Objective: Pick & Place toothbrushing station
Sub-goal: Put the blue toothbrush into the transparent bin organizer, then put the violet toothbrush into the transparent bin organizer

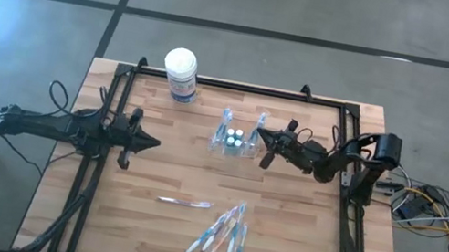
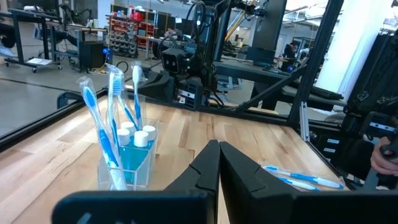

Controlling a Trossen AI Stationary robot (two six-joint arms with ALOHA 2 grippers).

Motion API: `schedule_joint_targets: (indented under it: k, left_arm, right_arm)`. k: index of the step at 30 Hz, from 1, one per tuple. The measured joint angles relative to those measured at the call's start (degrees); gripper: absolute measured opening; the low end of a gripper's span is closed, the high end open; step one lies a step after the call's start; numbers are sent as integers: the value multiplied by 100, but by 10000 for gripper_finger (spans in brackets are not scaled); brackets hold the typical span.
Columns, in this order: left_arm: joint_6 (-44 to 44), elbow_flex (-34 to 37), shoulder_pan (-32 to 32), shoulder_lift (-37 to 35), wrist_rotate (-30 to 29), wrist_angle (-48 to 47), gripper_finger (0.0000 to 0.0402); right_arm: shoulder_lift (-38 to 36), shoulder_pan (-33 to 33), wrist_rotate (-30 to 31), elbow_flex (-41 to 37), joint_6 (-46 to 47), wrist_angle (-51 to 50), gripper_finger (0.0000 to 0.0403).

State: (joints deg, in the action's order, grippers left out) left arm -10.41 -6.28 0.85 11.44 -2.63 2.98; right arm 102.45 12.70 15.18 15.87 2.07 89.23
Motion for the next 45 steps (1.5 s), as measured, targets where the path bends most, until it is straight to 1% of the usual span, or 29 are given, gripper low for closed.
schedule_joint_targets:
  k: [3, 6, 12, 17, 22, 28, 30, 33, 35, 38, 42, 45]
  left_arm:
    - [-39, 0, 0, 0, 0, 2, 14]
    - [-58, 0, -1, 0, 0, 2, 12]
    - [-62, 0, 2, 0, 0, 3, 14]
    - [-83, 0, -1, 0, 0, 11, 12]
    - [-105, 0, 0, 0, 0, 26, 14]
    - [-133, 0, 1, -1, 0, 46, 14]
    - [-159, 0, -1, 0, 51, 44, 14]
    - [-130, -2, 2, -9, 327, 44, 14]
    - [-34, -3, 2, -13, 412, 50, 14]
    - [6, -19, 0, -13, 412, 44, 14]
    - [43, -28, 2, -18, 419, 48, 12]
    - [84, -28, 2, -17, 424, 48, 8]
  right_arm:
    - [-84, -5, 13, -56, -32, 3, 20]
    - [-226, -5, 137, -156, 28, 2, 37]
    - [-436, -3, 148, -375, 128, 7, 69]
    - [-721, -3, 373, -663, 202, 4, 87]
    - [-1329, -3, 457, -1042, 209, 9, 95]
    - [-2464, -9, 438, -1546, 586, -97, 95]
    - [-2918, -36, 143, -1546, 594, -497, 95]
    - [-3534, -47, -804, -1544, 409, -1060, 92]
    - [-4029, -47, -1147, -1542, 458, -1547, 82]
    - [-4792, -42, -1386, -1537, 415, -2493, 60]
    - [-5838, -42, -1425, -1535, 354, -3982, 21]
    - [-6552, -45, -1423, -1535, 378, -4888, 11]
